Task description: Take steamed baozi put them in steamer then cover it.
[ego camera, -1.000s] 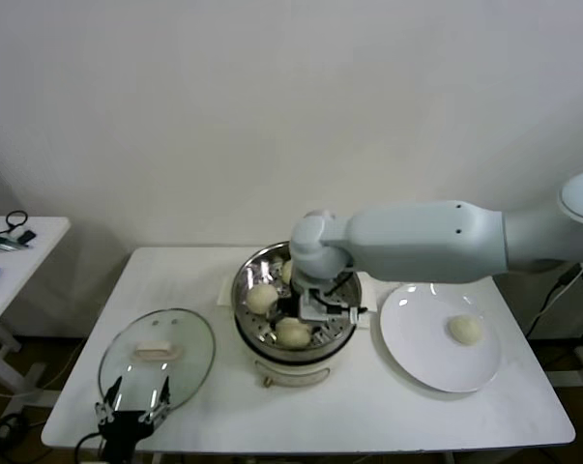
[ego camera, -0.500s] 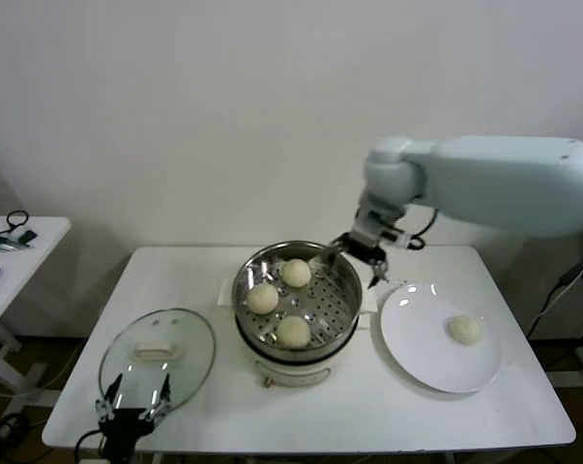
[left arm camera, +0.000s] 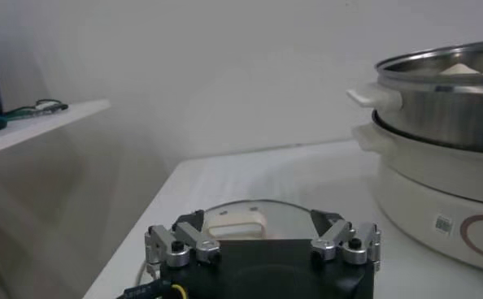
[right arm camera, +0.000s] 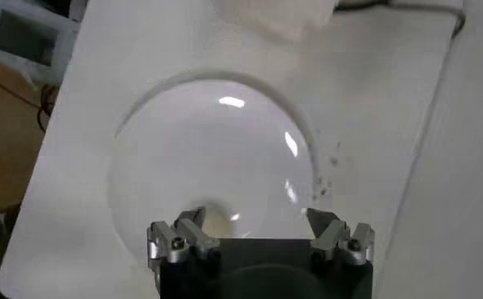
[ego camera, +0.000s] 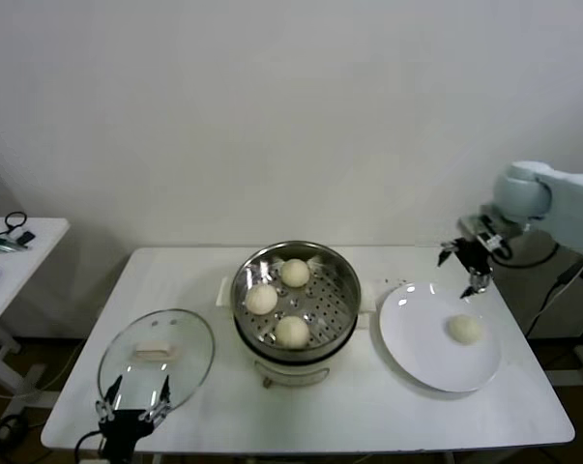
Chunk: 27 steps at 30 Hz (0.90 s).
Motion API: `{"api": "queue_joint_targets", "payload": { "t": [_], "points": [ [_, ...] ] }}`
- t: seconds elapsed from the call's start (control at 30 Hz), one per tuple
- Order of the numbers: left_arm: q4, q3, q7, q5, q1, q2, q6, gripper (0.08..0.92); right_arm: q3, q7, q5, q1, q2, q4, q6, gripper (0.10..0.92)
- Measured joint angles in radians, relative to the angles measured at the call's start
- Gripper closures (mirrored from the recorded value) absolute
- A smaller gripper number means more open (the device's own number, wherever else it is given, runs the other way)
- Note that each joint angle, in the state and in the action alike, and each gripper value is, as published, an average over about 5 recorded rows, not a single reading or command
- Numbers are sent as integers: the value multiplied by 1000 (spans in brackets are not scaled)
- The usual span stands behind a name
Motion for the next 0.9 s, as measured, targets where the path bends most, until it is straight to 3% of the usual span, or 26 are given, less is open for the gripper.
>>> {"api": "queue_joint_targets", "payload": {
  "t": [0.9],
  "points": [
    [7,-4,-5,8,18,-10,-8,177,417,60,-221,-513,48,-275,-33,203]
  ]
}}
